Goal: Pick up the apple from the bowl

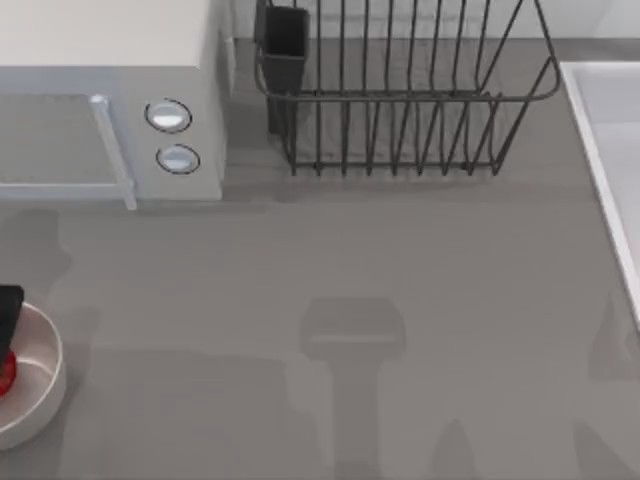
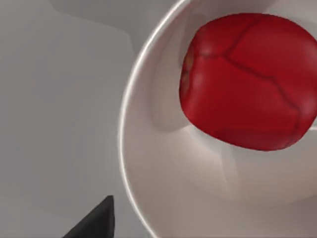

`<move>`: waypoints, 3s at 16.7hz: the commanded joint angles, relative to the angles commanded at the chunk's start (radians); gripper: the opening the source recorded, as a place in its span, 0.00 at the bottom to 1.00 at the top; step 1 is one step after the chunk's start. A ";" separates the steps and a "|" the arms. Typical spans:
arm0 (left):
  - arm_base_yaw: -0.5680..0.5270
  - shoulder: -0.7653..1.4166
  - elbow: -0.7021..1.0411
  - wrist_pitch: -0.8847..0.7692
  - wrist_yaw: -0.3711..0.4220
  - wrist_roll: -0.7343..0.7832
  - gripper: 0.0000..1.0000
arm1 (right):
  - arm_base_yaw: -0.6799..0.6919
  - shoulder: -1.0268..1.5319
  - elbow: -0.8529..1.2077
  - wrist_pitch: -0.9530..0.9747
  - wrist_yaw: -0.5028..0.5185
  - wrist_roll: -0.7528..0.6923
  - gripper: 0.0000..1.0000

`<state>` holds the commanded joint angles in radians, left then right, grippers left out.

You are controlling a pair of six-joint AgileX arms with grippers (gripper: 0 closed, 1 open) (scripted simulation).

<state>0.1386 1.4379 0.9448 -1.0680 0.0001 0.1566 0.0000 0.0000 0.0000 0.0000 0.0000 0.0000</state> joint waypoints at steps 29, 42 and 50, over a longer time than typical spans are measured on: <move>0.004 0.180 -0.228 0.398 0.000 0.007 0.40 | 0.000 0.000 0.000 0.000 0.000 0.000 1.00; 0.004 0.180 -0.228 0.398 0.000 0.007 0.00 | 0.000 0.000 0.000 0.000 0.000 0.000 1.00; 0.005 0.156 0.016 0.142 0.037 -0.006 0.00 | 0.000 0.000 0.000 0.000 0.000 0.000 1.00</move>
<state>0.1439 1.5941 0.9606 -0.9263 0.0372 0.1506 0.0000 0.0000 0.0000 0.0000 0.0000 0.0000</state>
